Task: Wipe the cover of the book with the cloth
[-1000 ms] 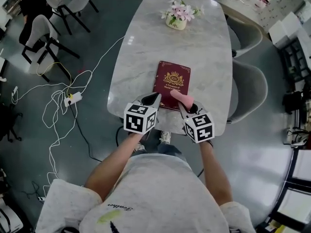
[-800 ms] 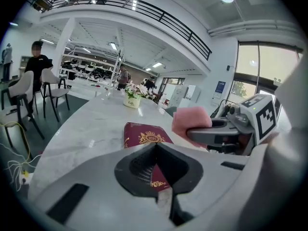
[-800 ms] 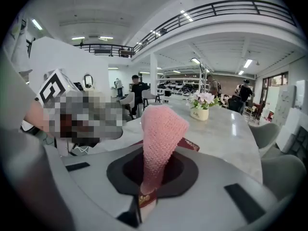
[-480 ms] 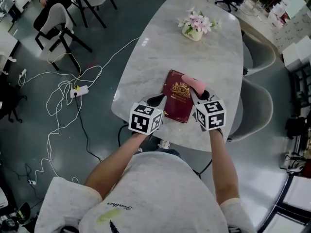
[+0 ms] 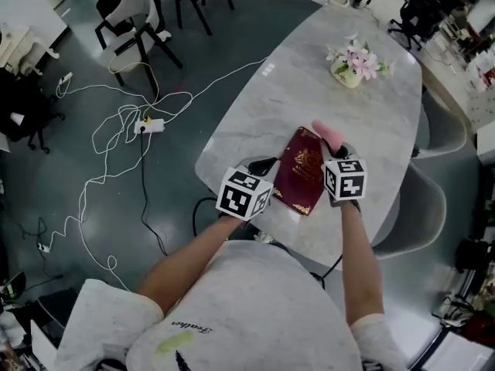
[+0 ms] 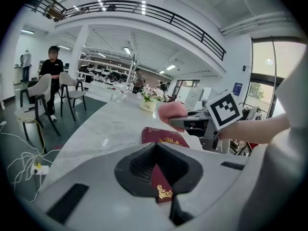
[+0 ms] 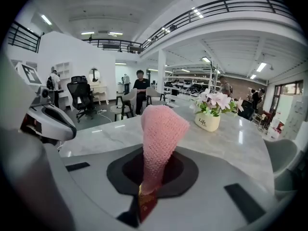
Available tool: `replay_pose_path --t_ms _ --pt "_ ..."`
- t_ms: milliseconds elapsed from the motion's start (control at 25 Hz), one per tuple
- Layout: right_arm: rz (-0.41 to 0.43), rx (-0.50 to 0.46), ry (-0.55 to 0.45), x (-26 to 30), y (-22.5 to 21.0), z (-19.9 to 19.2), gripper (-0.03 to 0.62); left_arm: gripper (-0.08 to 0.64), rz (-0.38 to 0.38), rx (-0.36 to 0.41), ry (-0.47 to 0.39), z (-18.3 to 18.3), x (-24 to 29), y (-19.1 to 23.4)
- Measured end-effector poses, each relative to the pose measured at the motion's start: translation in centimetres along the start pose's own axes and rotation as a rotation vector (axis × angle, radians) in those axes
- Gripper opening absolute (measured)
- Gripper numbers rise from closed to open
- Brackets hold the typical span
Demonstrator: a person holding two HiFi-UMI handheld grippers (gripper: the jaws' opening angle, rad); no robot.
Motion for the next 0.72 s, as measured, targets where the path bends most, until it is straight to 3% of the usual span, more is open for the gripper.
replay_pose_path --t_ms 400,720 --pt "0.063 -0.015 0.075 3.7 0.9 -1.2 0.020 0.008 0.062 -0.029 -0.007 -0.2 -1.2 2.0" --pt "0.072 0.002 0.099 3.4 1.8 -2.1 0.020 0.008 0.057 -0.039 -0.008 -0.3 -1.7 2.4"
Point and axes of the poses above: the fingertips, and each gripper's own axes: x forward along the fingers, y to its left, z out of its top, the point moved 5 cm from there along -x, backward along the fingers, and after that the axes turned 2 degrees about -x, right-handed, at the moved point
